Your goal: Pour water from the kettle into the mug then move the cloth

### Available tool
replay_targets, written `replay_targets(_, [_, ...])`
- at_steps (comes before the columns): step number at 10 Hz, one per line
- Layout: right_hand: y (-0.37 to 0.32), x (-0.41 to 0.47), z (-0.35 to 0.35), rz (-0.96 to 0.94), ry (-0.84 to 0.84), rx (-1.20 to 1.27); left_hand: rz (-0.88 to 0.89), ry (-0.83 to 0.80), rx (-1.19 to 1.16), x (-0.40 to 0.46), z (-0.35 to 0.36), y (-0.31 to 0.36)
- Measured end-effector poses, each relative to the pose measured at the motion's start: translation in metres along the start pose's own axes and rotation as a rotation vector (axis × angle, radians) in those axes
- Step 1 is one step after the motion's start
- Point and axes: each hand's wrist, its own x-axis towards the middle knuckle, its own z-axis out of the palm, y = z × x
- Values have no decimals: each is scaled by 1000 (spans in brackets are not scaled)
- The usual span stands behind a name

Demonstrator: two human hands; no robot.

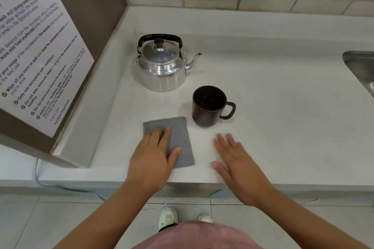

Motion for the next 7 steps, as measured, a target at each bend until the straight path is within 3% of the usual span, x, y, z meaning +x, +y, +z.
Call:
replay_targets(2, [39,29,-19,177,56,-30,-25,-201,96,55,2,-31])
replay_targets(5, [43,39,-14,181,51,-22,-70,-157,152,43,7,-42])
replay_targets(7, [42,38,-14,182,35,-9,-34,-264,114,42,-1,-41])
